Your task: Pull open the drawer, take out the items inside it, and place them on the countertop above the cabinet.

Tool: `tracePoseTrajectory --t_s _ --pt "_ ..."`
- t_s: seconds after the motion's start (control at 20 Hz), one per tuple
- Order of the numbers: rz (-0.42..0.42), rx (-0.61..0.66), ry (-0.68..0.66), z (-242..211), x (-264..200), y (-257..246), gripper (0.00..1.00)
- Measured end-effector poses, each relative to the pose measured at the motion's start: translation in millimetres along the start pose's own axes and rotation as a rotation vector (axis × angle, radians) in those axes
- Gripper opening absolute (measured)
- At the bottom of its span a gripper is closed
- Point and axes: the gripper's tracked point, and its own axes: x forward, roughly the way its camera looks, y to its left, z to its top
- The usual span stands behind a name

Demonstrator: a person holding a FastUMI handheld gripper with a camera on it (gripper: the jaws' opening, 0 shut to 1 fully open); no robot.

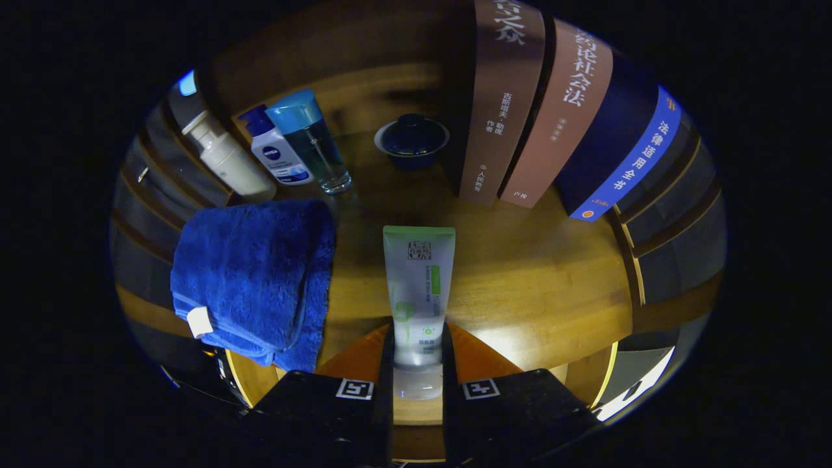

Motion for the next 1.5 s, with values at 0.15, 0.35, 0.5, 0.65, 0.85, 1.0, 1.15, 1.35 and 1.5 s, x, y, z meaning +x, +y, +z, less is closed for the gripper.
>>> tracePoseTrajectory --t_s 0.15,0.35,0.5,0.65,0.85,1.0,1.15,1.35,1.5 --pt "-0.014 -0.020 0.004 5 5 1 0.35" --pt "-0.047 -0.056 0.001 5 3 3 0.48" --pt "-0.060 -0.079 -0.028 8 -5 2 0.66" --pt "-0.054 -0.092 -0.050 8 -15 7 0.83" --pt "-0.047 -0.088 -0.108 11 -30 10 1.00" --pt "-0.029 -0.089 -0.207 13 -52 15 1.00" --pt "-0.036 -0.100 -0.320 9 -77 13 1.00" --pt "0.002 -0.077 -0.481 -17 -122 18 1.00" --pt "0.023 -0.063 -0.593 -39 -159 19 1.00"
